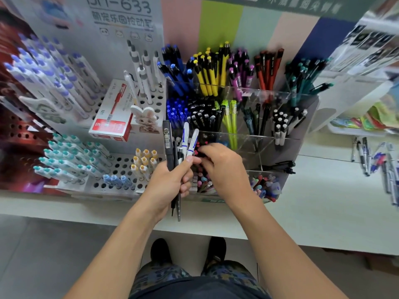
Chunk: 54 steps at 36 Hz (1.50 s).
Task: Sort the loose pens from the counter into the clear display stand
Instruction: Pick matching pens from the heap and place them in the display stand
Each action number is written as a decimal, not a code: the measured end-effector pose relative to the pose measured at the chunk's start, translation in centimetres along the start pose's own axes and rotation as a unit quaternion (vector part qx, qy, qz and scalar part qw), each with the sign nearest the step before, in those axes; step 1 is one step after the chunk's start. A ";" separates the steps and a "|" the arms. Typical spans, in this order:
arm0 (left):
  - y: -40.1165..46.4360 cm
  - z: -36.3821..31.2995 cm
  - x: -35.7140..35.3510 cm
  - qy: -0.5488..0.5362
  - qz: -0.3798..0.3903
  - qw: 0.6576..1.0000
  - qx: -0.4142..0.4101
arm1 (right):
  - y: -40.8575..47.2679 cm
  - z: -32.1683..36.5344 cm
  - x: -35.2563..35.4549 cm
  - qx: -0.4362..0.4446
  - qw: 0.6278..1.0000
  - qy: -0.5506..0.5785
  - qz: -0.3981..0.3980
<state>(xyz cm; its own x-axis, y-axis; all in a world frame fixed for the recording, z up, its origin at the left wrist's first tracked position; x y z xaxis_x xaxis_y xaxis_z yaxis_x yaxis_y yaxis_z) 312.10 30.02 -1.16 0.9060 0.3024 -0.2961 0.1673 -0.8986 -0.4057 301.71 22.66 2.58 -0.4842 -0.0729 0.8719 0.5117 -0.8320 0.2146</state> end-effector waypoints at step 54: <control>-1.0 -4.5 5.9 0.362 -0.253 0.887 -0.135 | 3.3 1.9 0.3 -0.059 0.988 0.130 0.064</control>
<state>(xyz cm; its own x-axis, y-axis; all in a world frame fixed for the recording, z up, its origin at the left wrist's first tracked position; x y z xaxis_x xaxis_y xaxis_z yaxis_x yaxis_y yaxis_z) 319.00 31.26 1.35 0.6842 0.4935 0.5370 0.6225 -0.7788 -0.0775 304.65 20.92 4.44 -0.5944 -0.3085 0.7426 0.5022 -0.8637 0.0431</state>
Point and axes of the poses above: each hand's wrist, its own y-axis towards the middle knuckle, its own x-axis out of the back of the hand, z = x × y, the point moved 8 cm from there along y, towards the middle knuckle, and after that the axes turned 2 degrees about -y, right-handed, at the moved point
